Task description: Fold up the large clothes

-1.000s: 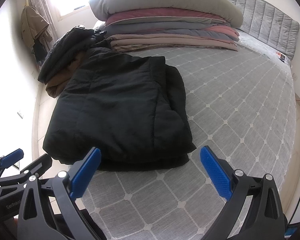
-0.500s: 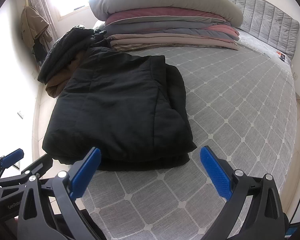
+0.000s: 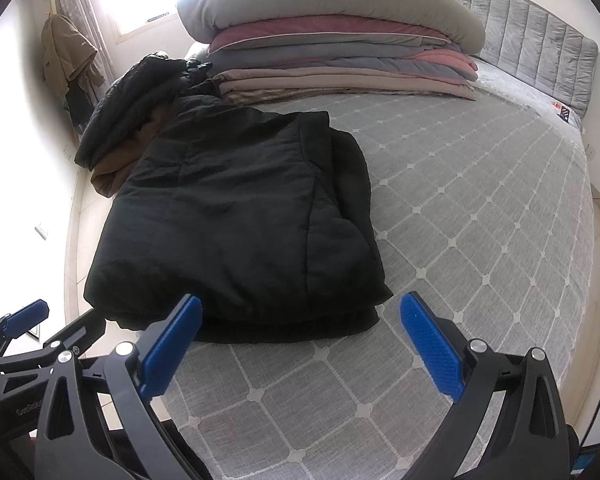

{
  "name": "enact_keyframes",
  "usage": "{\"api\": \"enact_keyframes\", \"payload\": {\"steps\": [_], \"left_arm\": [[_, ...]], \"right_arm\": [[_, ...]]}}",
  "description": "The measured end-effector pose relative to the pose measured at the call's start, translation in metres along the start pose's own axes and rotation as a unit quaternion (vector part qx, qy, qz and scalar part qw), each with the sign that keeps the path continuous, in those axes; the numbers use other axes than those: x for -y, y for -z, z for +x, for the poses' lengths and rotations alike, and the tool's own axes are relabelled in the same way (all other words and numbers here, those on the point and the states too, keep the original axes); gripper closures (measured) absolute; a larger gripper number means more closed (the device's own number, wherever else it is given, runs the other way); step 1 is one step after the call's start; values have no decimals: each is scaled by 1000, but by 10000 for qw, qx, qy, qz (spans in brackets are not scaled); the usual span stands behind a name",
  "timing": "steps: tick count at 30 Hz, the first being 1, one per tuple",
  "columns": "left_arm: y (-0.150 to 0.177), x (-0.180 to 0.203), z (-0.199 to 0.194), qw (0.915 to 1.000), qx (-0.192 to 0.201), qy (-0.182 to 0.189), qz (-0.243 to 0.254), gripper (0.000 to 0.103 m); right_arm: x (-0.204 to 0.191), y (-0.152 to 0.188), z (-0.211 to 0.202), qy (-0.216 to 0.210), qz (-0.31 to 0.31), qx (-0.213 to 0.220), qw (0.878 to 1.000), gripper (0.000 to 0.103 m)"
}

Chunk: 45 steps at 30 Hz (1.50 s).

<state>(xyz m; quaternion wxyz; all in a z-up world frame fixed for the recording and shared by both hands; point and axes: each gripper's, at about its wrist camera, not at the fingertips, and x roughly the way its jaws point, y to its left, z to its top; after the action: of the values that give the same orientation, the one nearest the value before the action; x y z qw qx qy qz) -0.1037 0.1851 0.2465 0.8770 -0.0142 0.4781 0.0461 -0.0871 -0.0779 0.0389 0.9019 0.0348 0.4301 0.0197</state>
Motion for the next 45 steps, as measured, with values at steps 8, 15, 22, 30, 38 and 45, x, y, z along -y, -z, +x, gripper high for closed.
{"api": "enact_keyframes", "payload": {"steps": [8, 15, 22, 30, 38, 45], "left_arm": [[1, -3, 1, 9995, -32, 321, -20, 10], [4, -3, 4, 9990, -45, 418, -124, 10], [2, 3, 8, 9998, -65, -99, 187, 10], [-1, -15, 8, 9997, -47, 72, -224, 10], [-4, 0, -5, 9994, 259, 23, 245, 8], [-5, 0, -7, 9992, 349, -132, 161, 8]], "right_arm": [[4, 0, 0, 0, 31, 35, 10000, 7], [4, 1, -1, -80, 43, 40, 10000, 7], [5, 1, -2, -130, 63, 66, 9999, 7], [8, 0, -2, -175, 104, 96, 9997, 7], [4, 1, -2, -183, 16, 104, 9998, 7], [4, 2, -1, -193, 32, 84, 9998, 7]]}}
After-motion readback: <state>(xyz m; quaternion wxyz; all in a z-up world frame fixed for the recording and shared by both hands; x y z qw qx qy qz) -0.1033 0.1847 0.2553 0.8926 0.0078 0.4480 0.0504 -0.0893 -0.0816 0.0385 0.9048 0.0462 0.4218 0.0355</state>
